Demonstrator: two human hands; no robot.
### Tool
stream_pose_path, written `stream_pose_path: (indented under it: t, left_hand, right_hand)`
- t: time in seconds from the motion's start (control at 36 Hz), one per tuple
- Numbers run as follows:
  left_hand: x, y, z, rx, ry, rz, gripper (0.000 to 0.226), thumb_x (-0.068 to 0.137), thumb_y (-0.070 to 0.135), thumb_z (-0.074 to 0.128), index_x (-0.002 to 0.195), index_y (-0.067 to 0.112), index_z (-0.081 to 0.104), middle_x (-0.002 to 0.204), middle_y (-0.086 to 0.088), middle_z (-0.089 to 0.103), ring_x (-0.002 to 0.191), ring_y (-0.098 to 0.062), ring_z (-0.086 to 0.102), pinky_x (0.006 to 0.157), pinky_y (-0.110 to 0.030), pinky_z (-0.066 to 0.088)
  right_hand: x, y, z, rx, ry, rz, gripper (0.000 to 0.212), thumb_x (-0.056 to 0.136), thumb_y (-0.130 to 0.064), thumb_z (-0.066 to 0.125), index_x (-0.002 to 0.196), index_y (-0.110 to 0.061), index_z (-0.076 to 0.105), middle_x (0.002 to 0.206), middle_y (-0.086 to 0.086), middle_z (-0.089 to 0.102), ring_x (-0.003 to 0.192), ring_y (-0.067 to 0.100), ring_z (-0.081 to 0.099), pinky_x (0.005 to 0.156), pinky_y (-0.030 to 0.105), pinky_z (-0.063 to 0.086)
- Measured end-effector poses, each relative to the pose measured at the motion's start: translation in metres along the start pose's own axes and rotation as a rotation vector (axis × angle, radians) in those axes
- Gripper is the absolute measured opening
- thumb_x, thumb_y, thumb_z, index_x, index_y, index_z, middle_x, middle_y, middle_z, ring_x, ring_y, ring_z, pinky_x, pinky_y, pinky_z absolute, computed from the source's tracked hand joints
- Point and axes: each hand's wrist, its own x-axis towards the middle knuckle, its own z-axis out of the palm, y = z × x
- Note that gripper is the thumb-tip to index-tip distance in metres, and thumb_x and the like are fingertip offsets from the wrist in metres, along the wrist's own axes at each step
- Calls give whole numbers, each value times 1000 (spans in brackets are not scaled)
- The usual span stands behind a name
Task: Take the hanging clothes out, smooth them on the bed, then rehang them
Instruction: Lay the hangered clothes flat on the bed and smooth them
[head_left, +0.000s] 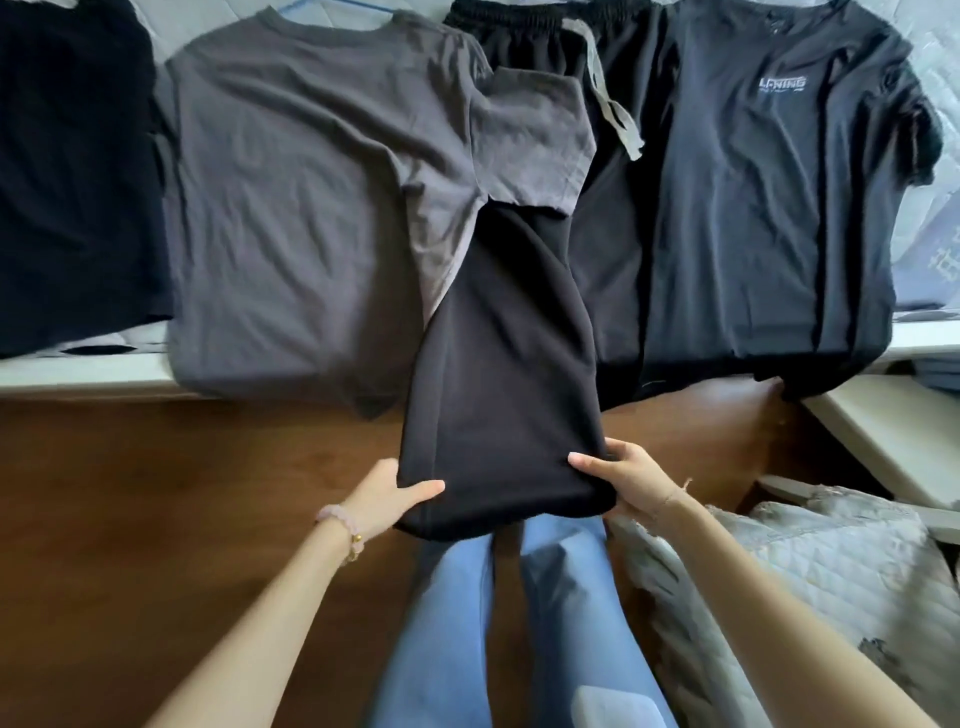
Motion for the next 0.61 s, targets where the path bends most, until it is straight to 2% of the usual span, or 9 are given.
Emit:
stream_pose_path:
  t: [0.08,0.14,0.19,0.25,0.31,0.36,0.42,0.53,0.61]
  left_hand:
    - [13,-23,10,25,111,-33,36,84,35,68,84,1,56,85,-10,66,73,-18,54,69,-30,43]
    - [14,-25,17,-9,165,-63,39,86,30,66,69,7,40,63,-7,43,58,-16,36,55,-28,28]
    - [19,-32,21,23,178,-86,46,88,22,64,61,14,29,57,0,28,55,-16,27,52,-30,20]
    - [25,-41,22,117,168,-106,38,89,15,62,62,13,34,57,-2,36,61,-21,38,57,-30,26]
    - [27,-43,21,214,147,-143,10,88,11,59,82,9,51,71,-10,56,76,-27,55,67,-30,39]
    - [29,-37,21,261,161,-144,18,88,10,58,105,8,57,89,-10,68,96,-30,64,83,-30,45]
    - [24,-17,19,291,218,-113,24,89,9,55,112,9,60,100,-9,72,105,-27,62,87,-26,43]
    - [31,24,16,296,304,-57,25,89,7,51,110,7,64,106,-12,72,107,-28,62,86,-24,44]
    - [46,52,15,266,331,-18,24,89,7,52,109,6,65,109,-14,70,108,-30,61,87,-25,44]
  right_hand:
    - [11,16,10,-242,189,-47,14,84,-16,68,97,-12,64,82,-3,66,63,3,62,47,9,47]
    - [20,26,15,-326,263,-74,10,86,-16,65,95,-11,63,82,-3,65,72,10,60,49,8,44]
    - [26,31,18,-348,304,-45,15,87,-14,62,99,-5,64,88,3,65,82,17,61,56,13,46]
    - [29,31,20,-386,304,34,23,87,-8,60,110,-3,59,97,7,61,89,20,59,62,19,44]
    - [34,30,20,-422,278,105,34,86,-5,60,119,-4,54,109,14,60,101,28,58,74,26,42]
    - [38,26,16,-438,277,119,36,84,-3,61,120,0,54,114,19,60,105,30,58,80,33,43]
    - [43,21,8,-441,315,83,30,82,-4,62,112,-5,59,106,16,62,97,27,58,82,35,47]
    - [55,7,-14,-385,350,54,28,81,-7,62,109,-9,64,98,9,66,81,20,59,73,27,46]
    - [58,-16,-28,-330,345,37,26,83,-5,61,108,-8,64,90,8,66,69,12,58,58,20,43]
